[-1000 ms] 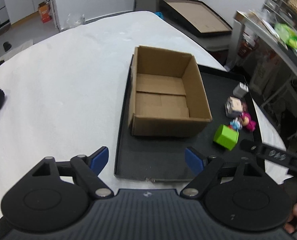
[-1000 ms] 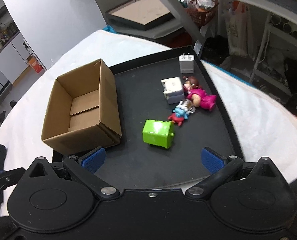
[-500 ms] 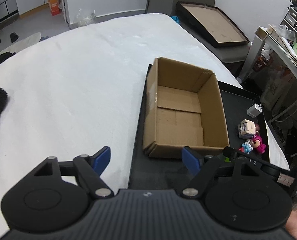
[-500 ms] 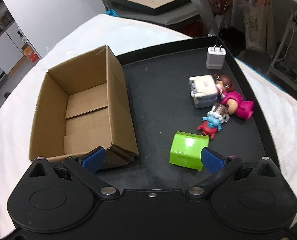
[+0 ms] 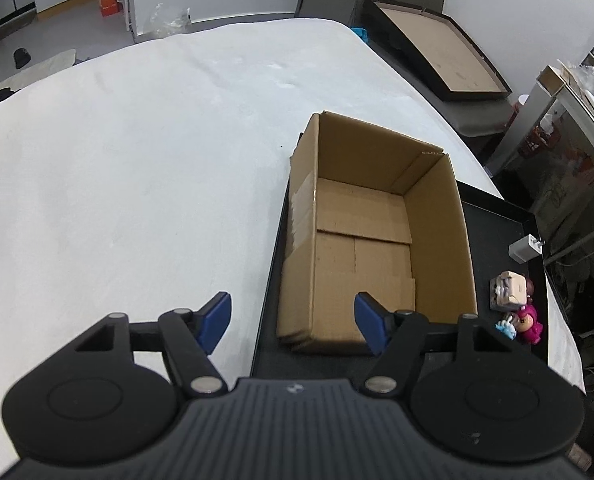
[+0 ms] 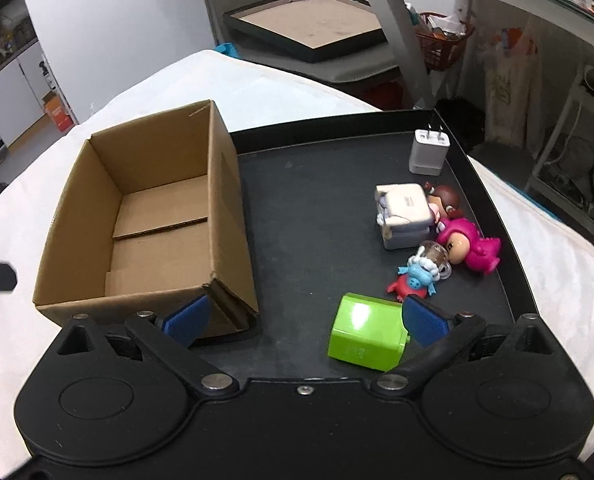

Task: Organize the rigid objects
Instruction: 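Close the right gripper on the green cube while the left gripper grips the box wall, then lift the green cube with the right gripper and carry it over the box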

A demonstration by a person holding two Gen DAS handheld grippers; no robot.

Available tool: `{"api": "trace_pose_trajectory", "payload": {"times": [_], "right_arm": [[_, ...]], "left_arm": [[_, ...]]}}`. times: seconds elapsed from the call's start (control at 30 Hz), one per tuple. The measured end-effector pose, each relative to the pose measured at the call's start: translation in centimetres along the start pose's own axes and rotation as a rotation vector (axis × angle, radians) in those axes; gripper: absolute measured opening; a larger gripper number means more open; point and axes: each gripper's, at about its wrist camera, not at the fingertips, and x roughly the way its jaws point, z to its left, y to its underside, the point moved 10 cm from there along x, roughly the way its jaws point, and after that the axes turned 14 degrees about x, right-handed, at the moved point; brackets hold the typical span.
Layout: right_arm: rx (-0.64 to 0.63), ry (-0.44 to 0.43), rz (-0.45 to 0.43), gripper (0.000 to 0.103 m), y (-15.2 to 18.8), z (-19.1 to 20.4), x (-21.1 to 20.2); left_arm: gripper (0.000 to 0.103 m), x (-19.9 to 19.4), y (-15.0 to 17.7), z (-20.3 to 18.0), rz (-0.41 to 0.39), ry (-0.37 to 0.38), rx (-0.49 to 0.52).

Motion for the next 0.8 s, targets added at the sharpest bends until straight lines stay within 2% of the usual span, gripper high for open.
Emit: {"api": "trace_pose_trajectory", "payload": {"times": [0.1, 0.33, 0.43, 0.5, 0.57, 0.6, 0.67, 0.8], "right_arm": [[0.01, 0.03, 0.012, 0.103, 0.3, -0.5, 1.0], [0.028, 0.139, 0.0, 0.1, 0.5, -2.5, 2.6], [0.048, 0.168, 0.023, 0.093, 0.8, -3.2, 3.6], [0.065, 0.176, 0.036, 0.087, 0.9, -3.6, 4.1], [0.061, 0.185, 0.038, 0.075, 0.8, -3.6, 4.4], [0.056, 0.191, 0.034, 0.063, 0.8, -3.7, 4.5], [0.05, 0.197, 0.027, 0.051, 0.8, -3.8, 4.7], [0.044, 0.202, 0.0, 0.051, 0.5, -4.1, 4.4]], "left_arm": [[0.066, 1.0, -0.4, -0.2, 0.0, 0.01, 0.007], [0.05, 4.4, 0.0, -1.4, 0.05, 0.038, 0.023], [0.039, 5.6, 0.3, -1.8, 0.078, 0.048, 0.028], [0.029, 6.1, 0.4, -1.6, 0.088, 0.016, 0.038], [0.014, 6.3, 0.5, -1.4, 0.093, -0.003, 0.04], [0.014, 6.3, 0.6, -1.4, 0.096, 0.01, 0.035], [0.014, 6.3, 0.8, -1.4, 0.095, 0.014, 0.045], [0.014, 5.8, 1.6, -1.4, 0.089, 0.014, 0.056]]}}
